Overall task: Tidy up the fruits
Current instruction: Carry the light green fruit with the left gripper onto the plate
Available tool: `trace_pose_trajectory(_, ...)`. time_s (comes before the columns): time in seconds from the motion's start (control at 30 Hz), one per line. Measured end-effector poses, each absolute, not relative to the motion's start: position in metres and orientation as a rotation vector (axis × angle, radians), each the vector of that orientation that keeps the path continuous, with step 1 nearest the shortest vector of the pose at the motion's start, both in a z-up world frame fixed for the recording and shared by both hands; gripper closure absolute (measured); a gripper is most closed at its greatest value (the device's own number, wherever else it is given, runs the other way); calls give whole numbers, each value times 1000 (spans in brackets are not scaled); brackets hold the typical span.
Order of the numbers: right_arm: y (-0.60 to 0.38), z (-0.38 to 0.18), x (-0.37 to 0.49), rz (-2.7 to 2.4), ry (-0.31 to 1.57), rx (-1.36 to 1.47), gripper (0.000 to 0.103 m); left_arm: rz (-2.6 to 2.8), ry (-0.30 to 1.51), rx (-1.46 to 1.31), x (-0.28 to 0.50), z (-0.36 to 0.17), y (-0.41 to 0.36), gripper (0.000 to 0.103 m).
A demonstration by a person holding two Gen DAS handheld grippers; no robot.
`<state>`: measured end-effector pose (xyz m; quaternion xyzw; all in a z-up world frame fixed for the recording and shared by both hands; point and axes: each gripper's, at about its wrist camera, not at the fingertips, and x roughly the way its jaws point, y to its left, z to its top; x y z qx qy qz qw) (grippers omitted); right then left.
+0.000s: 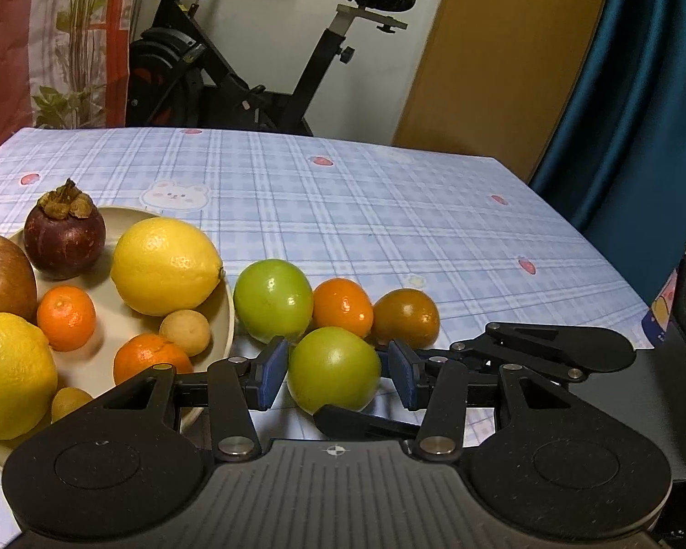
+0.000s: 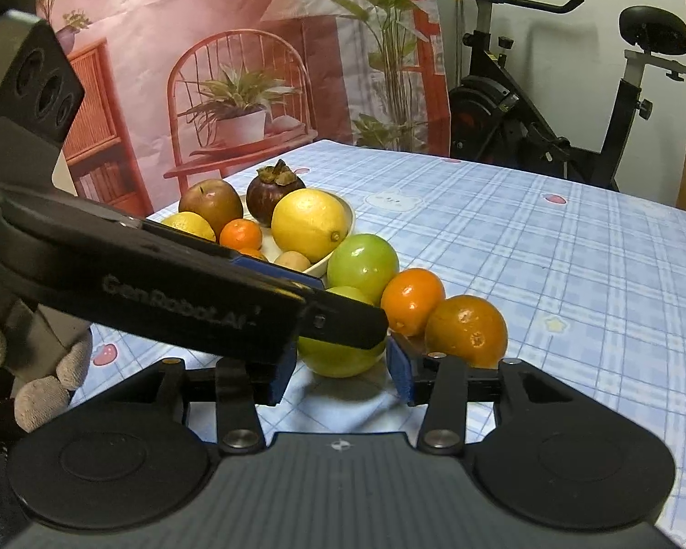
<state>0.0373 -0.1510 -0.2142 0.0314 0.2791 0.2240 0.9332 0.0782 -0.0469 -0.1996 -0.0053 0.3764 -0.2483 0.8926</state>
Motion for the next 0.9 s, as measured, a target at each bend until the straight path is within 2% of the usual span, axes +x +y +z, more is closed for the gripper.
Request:
trace_pose_trajectory(0.6,-149,-219,40,461,582,54,56,-527,808,-42,78,-208,-42,53)
trace_pose_trajectory(0.9,-151,-207,32,472,546,75,56,-520,742,-68,67,-190,-30,53)
